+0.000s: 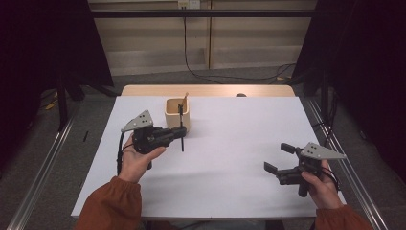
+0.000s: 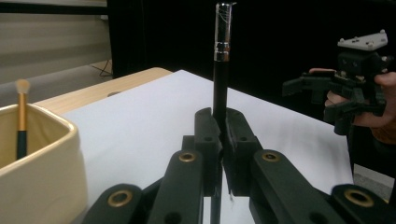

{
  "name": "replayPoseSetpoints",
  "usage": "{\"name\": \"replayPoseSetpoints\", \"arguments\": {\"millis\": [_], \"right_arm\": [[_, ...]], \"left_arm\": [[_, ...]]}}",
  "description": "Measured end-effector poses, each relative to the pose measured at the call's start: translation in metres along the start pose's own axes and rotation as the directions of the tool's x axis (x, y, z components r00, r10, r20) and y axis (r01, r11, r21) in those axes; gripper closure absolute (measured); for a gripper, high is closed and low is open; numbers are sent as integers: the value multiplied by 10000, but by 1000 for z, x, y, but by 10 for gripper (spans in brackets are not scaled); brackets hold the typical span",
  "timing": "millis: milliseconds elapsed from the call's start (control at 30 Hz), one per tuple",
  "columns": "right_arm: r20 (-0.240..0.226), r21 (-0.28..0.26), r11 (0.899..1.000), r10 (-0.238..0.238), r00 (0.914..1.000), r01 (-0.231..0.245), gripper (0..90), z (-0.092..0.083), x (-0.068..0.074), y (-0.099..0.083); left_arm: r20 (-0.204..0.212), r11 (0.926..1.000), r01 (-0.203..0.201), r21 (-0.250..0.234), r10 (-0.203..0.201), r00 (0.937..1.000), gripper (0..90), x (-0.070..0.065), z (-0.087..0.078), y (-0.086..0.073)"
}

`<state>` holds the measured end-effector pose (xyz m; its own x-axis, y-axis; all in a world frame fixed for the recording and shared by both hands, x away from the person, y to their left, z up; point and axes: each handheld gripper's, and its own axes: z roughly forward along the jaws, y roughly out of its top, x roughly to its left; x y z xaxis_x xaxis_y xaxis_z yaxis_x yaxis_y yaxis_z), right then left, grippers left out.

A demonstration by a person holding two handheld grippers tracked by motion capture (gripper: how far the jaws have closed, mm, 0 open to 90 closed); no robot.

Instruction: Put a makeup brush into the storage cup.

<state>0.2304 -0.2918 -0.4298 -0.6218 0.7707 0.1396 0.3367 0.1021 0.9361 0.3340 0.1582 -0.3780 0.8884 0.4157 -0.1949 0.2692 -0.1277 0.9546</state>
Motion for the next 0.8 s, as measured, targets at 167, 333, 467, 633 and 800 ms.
{"name": "replayPoseSetpoints", "arguments": {"millis": [167, 333, 467, 633, 800], "right_arm": [[224, 20, 10000, 69, 9997, -70, 0, -7, -2, -9], [416, 48, 9999, 154, 9990, -156, 0, -13, 0, -17], [468, 13, 10000, 17, 9989, -18, 3, -15, 0, -22], [562, -107, 9998, 189, 9982, -183, 3, -16, -1, -24], [585, -235, 9994, 266, 9979, -253, 3, -16, 0, -24]], "left_arm": [[-194, 10000, -9, -74, 8, 9998, 856, 6, -4, 5], [-359, 9999, 30, -149, -35, 9993, 856, 12, -7, 7], [-524, 9997, -25, -250, 12, 9986, 856, 14, -11, 11], [-685, 9992, -84, -384, 58, 9976, 856, 17, -15, 17], [-744, 9987, -126, -488, 90, 9972, 856, 23, -12, 23]]}}
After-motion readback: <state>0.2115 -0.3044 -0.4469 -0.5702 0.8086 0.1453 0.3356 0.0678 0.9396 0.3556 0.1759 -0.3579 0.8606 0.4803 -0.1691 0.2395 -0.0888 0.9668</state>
